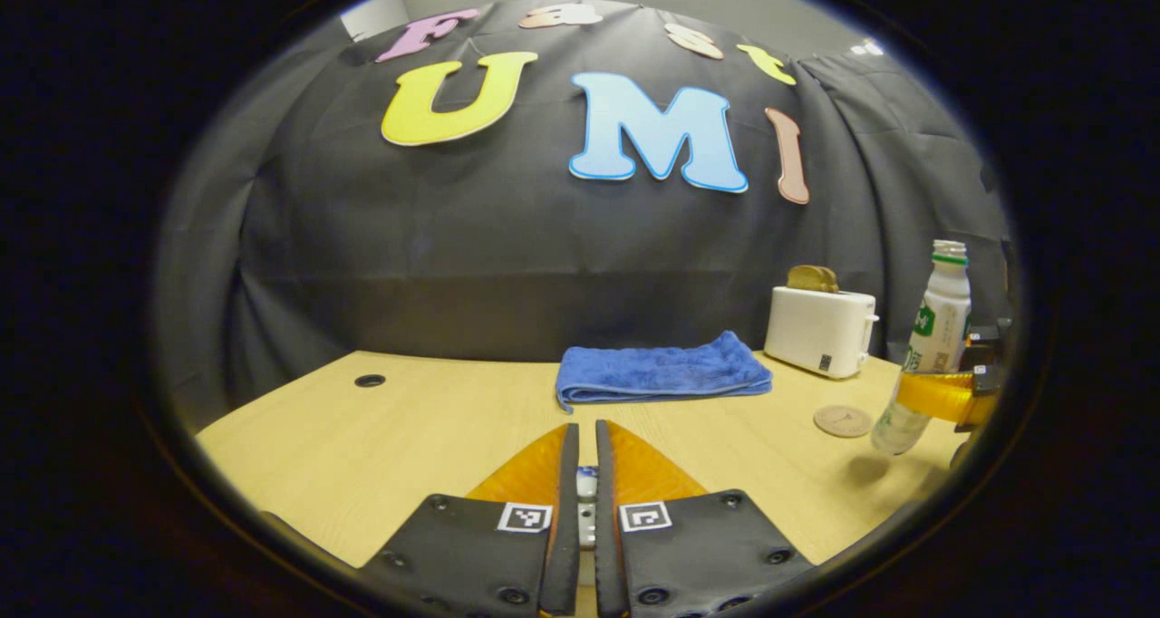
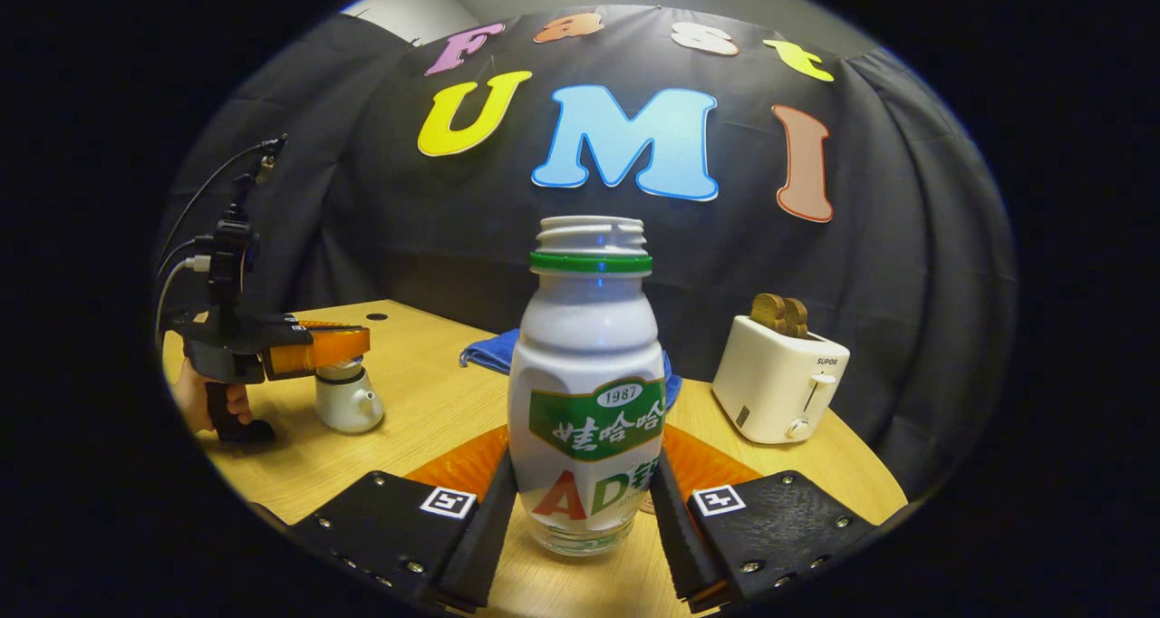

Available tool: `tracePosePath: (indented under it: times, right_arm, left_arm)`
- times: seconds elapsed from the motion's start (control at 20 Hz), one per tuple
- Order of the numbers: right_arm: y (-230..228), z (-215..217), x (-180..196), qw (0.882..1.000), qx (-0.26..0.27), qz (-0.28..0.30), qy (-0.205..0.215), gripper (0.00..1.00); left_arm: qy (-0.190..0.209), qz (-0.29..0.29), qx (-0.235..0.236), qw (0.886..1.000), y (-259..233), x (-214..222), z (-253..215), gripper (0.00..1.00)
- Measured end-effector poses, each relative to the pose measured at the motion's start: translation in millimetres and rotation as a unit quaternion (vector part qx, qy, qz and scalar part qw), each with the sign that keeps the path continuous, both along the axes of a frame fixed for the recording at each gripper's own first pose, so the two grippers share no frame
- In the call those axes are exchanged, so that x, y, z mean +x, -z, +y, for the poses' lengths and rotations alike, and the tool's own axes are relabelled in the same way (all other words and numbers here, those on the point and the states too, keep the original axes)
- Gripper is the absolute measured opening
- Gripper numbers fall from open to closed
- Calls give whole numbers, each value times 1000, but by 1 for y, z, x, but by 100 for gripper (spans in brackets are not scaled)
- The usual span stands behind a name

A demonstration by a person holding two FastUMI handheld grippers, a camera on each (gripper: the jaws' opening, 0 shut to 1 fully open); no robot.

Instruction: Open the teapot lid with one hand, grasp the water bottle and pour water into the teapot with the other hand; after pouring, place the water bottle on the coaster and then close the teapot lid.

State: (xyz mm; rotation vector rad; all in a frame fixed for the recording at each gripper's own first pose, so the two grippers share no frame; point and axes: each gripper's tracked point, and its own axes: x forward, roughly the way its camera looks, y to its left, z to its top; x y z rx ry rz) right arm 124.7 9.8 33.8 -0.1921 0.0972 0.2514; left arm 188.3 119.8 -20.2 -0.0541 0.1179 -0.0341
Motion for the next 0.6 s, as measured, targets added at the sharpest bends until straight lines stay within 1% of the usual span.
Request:
tracePosePath:
  times: [0.3,0.35,0.4,0.45,0.6]
  right_arm:
    - [3,-3,-1,1000,3,4,1,72]
    - [3,-3,0,1000,3,5,0,72]
    - [4,-2,0,1000,3,6,0,72]
    - [5,-2,-1,1000,4,7,-1,72]
    - [7,-4,1,1000,3,10,2,72]
  left_arm:
    - [-4,7,-2,1000,5,-2,0,17]
    - [-4,9,-6,1000,7,-2,0,14]
    - [-4,10,-7,1000,9,-1,-1,14]
    - [-5,9,-7,1000,9,1,-1,17]
    - [-9,4,-2,1000,8,-2,0,17]
